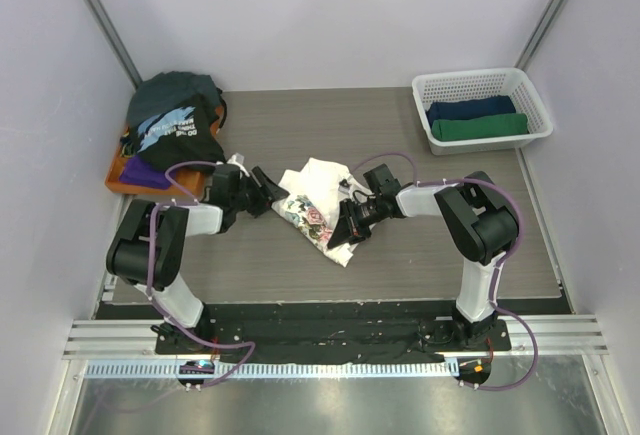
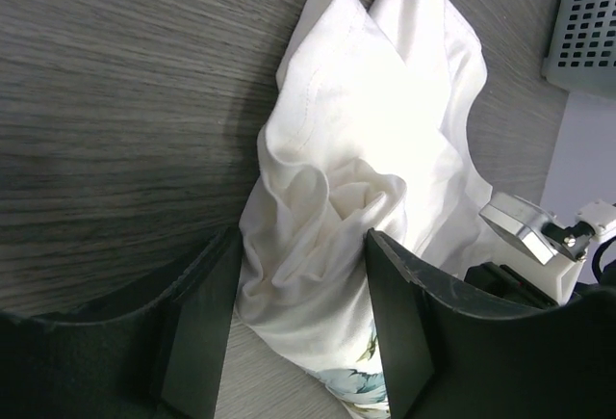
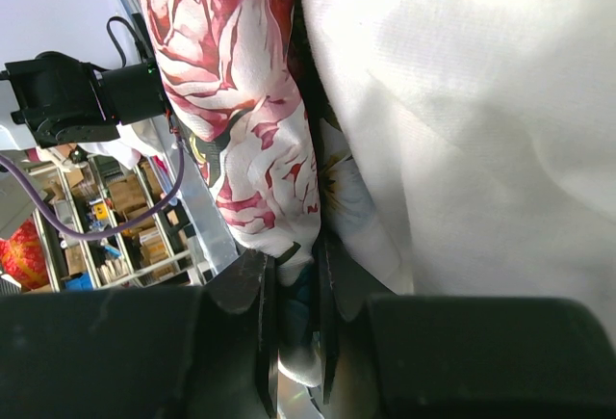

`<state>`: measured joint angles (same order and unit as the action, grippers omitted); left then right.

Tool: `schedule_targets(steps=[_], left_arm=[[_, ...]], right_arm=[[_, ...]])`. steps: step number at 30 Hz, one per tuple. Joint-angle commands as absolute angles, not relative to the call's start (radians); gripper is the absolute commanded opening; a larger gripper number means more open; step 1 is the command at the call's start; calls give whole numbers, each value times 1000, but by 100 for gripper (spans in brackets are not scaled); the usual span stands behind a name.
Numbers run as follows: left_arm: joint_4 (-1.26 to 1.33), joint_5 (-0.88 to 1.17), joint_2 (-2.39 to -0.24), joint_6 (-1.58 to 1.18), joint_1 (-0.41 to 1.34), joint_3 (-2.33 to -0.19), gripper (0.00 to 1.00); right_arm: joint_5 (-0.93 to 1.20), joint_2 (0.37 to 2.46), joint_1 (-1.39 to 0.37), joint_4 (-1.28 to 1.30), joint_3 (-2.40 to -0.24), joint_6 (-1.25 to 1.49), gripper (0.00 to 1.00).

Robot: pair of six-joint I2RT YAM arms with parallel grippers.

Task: Roll the t-shirts
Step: Roll the T-shirt to the center of the board.

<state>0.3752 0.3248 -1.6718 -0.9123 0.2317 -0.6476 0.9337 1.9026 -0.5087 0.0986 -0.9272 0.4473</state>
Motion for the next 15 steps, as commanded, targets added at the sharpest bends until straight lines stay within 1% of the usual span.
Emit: schedule_targets(steps=[1,3,4,5,6,7,9,10,11,12,15], left_arm=[[276,388,-1769,-914,236,-637,58],[285,403,-1776,-919,238,-646,53],[288,403,-1776,-920,236,-647,45],[296,402,-1772,-919,236,-647,40],[299,402,-1770,-919,236,-647,32],[302,406,-1769,-916,236,-650,20],[301,403,-1770,-907,236,-660,4],[295,399,-1770,-904,236,-666,0],[287,385,-1769,-893,235,-676,0],[273,379,-1764,-888,235,-680,0],[267,368,-1756,-879,236,-689,0]], right_arm=[[874,1924,-520,175,-917,433,17],[874,1928,-520,172,-916,436,17],[877,1931,-520,170,-919,439,17],[876,1933,-520,167,-919,443,17],[879,1931,-520,166,-919,445,17],[877,1931,-520,164,-917,446,17],[880,1922,-520,163,-916,453,18],[879,1916,-520,163,-913,453,23],[876,1907,-520,166,-911,451,30],[873,1887,-520,170,-907,449,39],[848,1836,-520,205,-905,436,49]])
